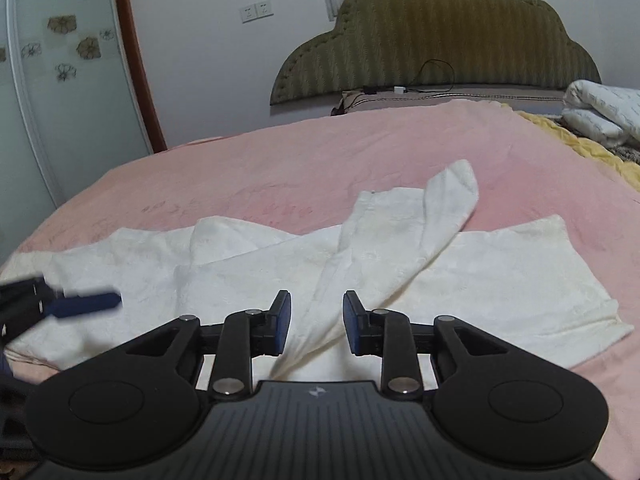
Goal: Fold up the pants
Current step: 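Grasp the pant leg cuff with the right gripper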
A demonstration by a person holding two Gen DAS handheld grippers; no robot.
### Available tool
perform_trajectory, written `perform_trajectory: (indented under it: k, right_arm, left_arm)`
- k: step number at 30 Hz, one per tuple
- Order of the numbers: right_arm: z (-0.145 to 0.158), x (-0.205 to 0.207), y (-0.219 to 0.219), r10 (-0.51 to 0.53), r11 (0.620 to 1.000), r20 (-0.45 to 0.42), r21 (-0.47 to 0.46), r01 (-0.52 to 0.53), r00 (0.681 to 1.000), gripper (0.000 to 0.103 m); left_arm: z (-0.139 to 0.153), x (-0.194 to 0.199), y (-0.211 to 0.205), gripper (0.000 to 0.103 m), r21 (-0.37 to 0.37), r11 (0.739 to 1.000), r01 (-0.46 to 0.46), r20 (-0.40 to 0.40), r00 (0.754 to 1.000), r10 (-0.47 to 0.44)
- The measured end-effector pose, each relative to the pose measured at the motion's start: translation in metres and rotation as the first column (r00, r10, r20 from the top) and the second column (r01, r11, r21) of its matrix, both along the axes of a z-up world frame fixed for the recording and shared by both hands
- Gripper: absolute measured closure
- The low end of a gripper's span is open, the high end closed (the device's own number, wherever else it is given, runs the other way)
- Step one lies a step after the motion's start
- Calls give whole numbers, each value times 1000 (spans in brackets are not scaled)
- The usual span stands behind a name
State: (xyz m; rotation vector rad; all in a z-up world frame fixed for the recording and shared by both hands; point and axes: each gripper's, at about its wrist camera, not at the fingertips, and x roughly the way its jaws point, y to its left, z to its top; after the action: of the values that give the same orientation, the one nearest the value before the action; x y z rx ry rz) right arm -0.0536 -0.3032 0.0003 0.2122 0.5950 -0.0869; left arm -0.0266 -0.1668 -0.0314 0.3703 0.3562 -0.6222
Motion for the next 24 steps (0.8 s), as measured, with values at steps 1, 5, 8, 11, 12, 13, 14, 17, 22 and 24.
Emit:
perform_trajectory:
  k: [1,5,8,11,12,13,14,17,22,24]
  right_arm:
    - [-5,5,5,3,1000,-15,-25,-4,1000,59]
    - [-28,11,21,-13,975,-141,-221,-18,990,37]
    - [-15,-1,10,2,984,-75,-178,-15,997,37]
    - [11,11,-6,-43,984,18,-174,45,999,37]
    - [18,24,-10,-45,980,38,-194,52,998,37]
    - [21,39,-14,-42,974,46,-223,51,998,37]
    - [20,57,-18,-48,966,38,-252,56,998,37]
    - [8,115,-37,-83,958,-33,-278,71,996,37]
    - [-16,185,-48,-84,959,-180,-282,30,980,38]
    - [-30,203,-47,-75,956,-247,-294,-1,966,38]
  left_arm:
    - [-6,6,-4,31,20,1000,-18,-17,1000,19]
    - [-26,9,-7,31,69,998,7,-75,997,-2]
    - [-26,2,-15,30,110,994,27,-32,999,-23]
    - [-31,-2,-20,22,150,989,14,-2,1000,-13]
    - [-32,-2,-21,21,156,988,4,0,1000,-4]
    - [-33,-1,-21,19,156,988,-1,-6,1000,2]
    - [-33,1,-21,17,150,989,-4,-19,1000,7]
    - [-32,15,-13,7,106,994,-22,-93,995,32]
    - [-36,45,7,0,-28,997,-68,-296,954,57]
    - [-35,43,7,0,-24,997,-69,-290,955,59]
